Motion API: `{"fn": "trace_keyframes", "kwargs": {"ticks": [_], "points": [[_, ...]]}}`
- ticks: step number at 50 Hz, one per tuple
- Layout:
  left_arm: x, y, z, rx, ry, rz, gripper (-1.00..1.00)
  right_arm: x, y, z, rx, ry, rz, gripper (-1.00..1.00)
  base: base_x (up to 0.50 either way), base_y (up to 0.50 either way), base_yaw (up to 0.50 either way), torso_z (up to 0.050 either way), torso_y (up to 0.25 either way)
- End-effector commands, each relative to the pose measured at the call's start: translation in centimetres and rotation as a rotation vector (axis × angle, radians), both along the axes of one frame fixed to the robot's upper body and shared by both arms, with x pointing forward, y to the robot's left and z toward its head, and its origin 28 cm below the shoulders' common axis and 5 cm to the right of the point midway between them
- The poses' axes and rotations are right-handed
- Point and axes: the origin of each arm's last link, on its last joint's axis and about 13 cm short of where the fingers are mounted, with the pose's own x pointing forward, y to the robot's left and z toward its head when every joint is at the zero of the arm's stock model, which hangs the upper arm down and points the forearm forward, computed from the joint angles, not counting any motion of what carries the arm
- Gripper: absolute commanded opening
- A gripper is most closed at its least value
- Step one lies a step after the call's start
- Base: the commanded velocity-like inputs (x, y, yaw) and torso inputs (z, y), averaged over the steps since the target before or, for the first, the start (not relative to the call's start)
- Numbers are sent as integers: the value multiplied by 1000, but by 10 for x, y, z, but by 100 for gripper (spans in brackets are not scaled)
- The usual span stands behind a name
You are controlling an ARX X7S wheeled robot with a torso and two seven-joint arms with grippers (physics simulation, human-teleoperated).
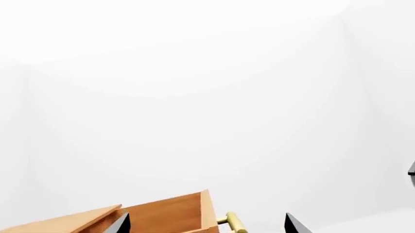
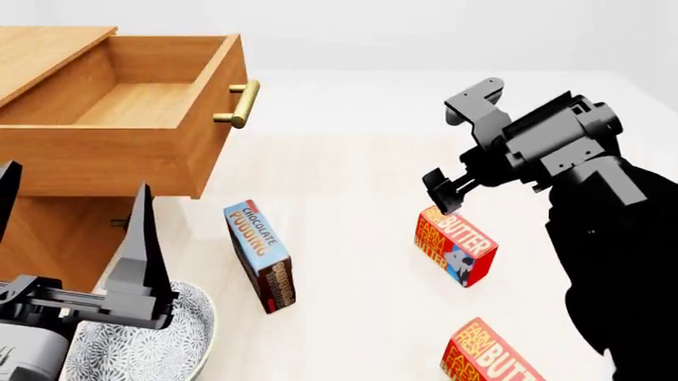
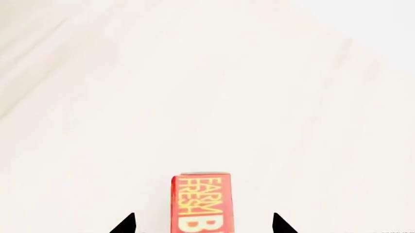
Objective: Put the butter at the front in the top drawer of the cabinet and close it.
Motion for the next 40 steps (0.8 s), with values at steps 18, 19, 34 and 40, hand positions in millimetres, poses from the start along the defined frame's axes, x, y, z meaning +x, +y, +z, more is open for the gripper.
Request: {"fn": "trace_keyframes", "kwargs": {"ticks": [18,19,34,40], "points": [[-4,1,2,-24,-5,-10,100,-3,-4,-32,0,60,-22,100,0,0,0,0,0],[-5,1,2,-25,-5,-11,100,-4,-5,-33,0,61,-23,100,0,0,0,0,0],[-6,-1,2,-33,-5,-21,100,-6,-8,-43,-10,83,-38,100,0,0,0,0,0],[-6,-1,2,-38,-9,-24,100,-7,-9,-46,-16,91,-44,100,0,0,0,0,0]]}}
